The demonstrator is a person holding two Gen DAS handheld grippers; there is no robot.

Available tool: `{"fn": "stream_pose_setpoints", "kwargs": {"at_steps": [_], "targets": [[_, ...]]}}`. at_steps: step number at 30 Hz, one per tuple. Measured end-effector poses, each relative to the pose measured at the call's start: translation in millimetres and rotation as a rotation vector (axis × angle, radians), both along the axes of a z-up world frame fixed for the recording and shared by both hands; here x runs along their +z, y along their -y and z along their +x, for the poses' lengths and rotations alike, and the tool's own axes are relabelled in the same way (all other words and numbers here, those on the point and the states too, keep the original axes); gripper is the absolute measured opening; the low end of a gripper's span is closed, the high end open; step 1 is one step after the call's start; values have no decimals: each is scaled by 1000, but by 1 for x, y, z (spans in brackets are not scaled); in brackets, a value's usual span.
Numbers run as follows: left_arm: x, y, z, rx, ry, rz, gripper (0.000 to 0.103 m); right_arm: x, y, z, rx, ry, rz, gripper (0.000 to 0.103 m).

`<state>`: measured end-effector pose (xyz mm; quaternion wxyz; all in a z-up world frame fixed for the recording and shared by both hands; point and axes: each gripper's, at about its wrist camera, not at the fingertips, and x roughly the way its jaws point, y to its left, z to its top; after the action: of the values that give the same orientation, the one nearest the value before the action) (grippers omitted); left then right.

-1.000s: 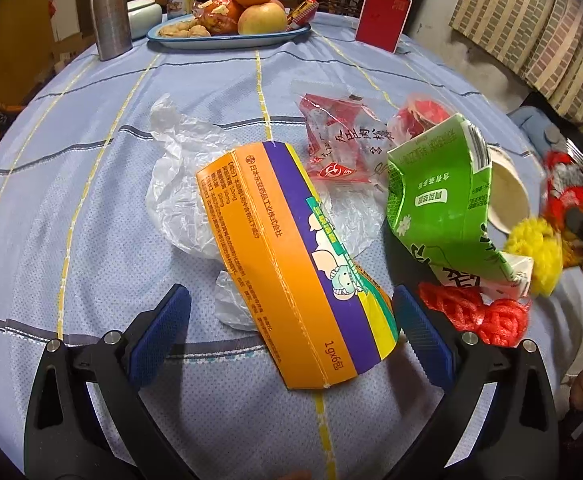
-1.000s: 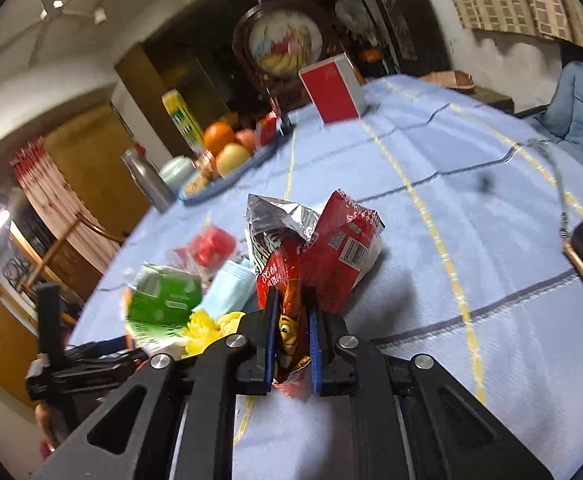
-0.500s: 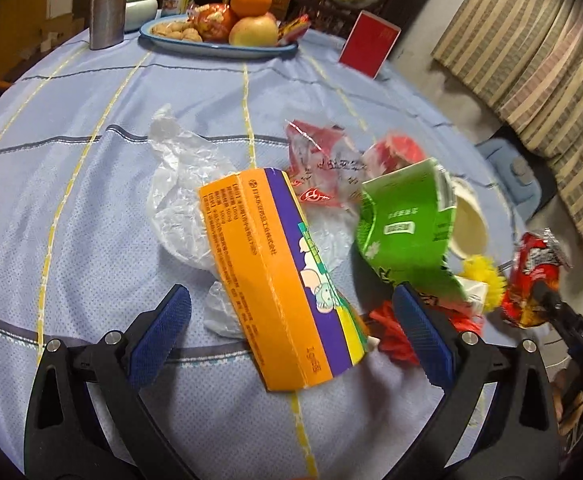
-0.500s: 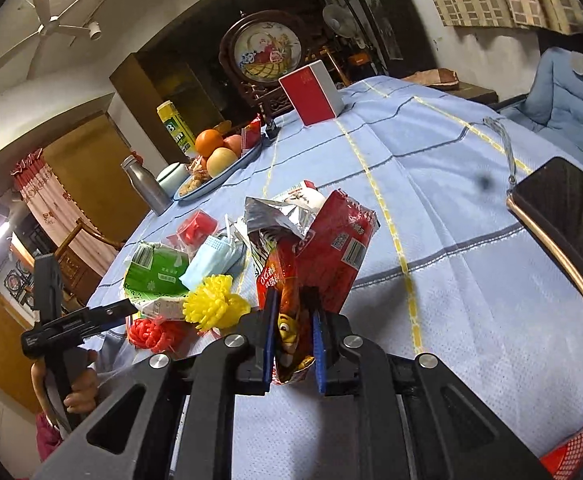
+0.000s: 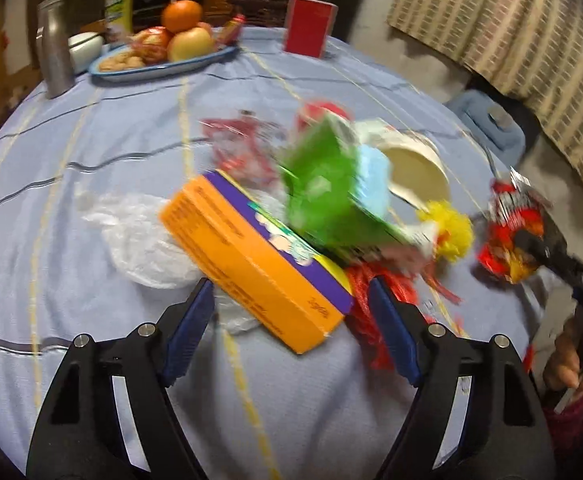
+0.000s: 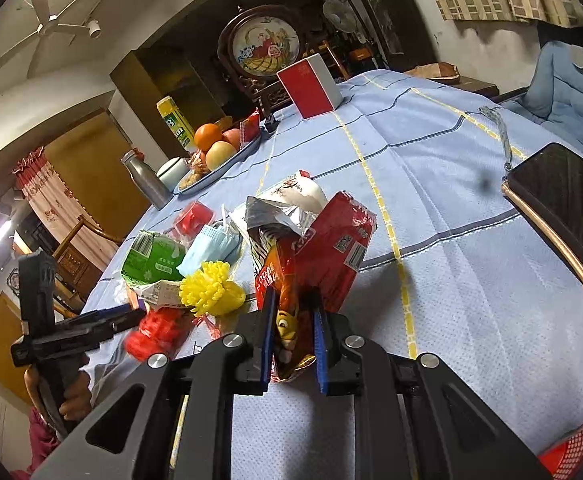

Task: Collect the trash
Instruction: 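Grasp the red mesh net with the left tool while the right tool holds the chip bag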

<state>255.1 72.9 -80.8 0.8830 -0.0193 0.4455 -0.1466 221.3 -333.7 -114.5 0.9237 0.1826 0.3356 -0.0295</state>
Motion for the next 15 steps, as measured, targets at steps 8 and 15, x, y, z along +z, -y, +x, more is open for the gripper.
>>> {"fn": "stream_pose_setpoints", "kwargs": {"at_steps": [8, 15], "targets": [[12, -36, -7, 126, -1, -55, 78, -1, 3, -2, 9, 6, 12, 19], [13, 16, -28, -37, -1, -55, 78, 1, -1, -7, 22, 12, 4, 19]]}}
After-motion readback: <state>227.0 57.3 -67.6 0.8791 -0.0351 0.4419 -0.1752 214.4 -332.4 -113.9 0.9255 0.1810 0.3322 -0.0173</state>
